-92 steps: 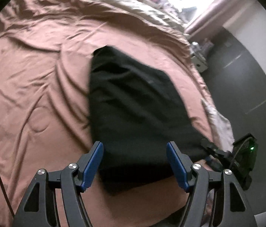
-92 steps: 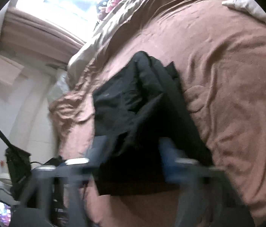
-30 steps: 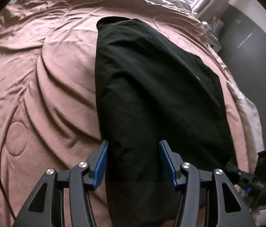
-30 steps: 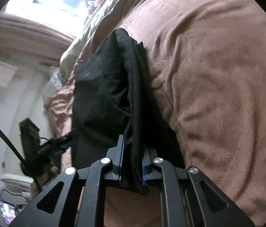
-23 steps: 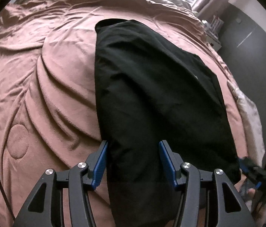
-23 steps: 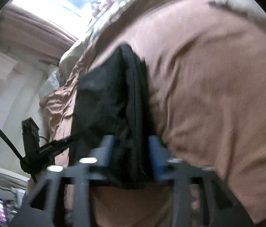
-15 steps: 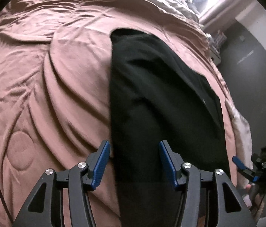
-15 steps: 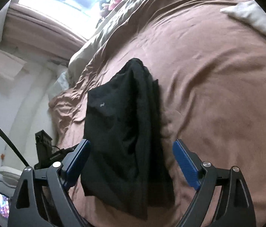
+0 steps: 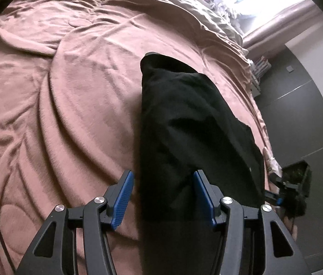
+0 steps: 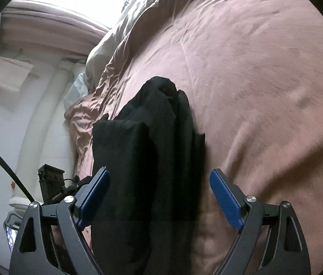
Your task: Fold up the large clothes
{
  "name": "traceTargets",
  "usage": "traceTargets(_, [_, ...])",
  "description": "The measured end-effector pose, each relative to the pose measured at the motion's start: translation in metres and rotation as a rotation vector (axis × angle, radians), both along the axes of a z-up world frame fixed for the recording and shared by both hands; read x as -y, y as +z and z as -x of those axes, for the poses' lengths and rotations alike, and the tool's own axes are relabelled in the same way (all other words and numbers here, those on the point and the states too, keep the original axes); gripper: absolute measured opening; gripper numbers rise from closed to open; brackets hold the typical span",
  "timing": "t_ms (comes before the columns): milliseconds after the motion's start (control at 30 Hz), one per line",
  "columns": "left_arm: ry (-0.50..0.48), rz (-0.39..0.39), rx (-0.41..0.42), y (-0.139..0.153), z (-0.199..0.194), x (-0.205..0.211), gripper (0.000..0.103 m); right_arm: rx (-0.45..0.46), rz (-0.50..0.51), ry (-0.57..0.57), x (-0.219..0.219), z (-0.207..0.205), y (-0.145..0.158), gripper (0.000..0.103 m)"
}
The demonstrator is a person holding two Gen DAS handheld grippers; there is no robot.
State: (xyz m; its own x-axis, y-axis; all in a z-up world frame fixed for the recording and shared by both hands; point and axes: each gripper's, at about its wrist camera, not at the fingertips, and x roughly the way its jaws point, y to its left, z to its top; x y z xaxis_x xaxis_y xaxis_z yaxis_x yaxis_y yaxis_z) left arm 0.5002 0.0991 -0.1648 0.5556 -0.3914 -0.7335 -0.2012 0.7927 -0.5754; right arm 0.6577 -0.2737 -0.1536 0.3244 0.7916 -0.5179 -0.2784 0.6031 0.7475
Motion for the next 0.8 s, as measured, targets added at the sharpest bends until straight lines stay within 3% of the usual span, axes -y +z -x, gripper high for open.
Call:
traceTargets(333, [-0.004,0.055,0.000,-0.010,-0.016,0.002,0.056,-0.055,-0.029,0.109,-0.021,-0.033,-0.016,0.088])
traceTargets(467, [-0.012,0.043,-0.011,-0.013,-0.019,0.006,0.056,-0.073,-0.048,0.185,-0.028,-0.036,-0.020,0.088])
traceTargets(700, [-0.019,0.063,-0.019,-0.026,-0.026,0.009,0.060,-0.070,-0.060,0.172,-0.037,-0.059,-0.028,0.088])
traceTargets(767, [-0.014,0.083,-0.026,-0.031,-0.025,0.008,0.060,-0.057,-0.029,0.181,-0.045,-0.063,-0.028,0.080])
traceTargets(800, [-0.015,0.093,-0.026,-0.032,-0.024,0.008,0.060,-0.054,-0.020,0.181,-0.047,-0.062,-0.028,0.067])
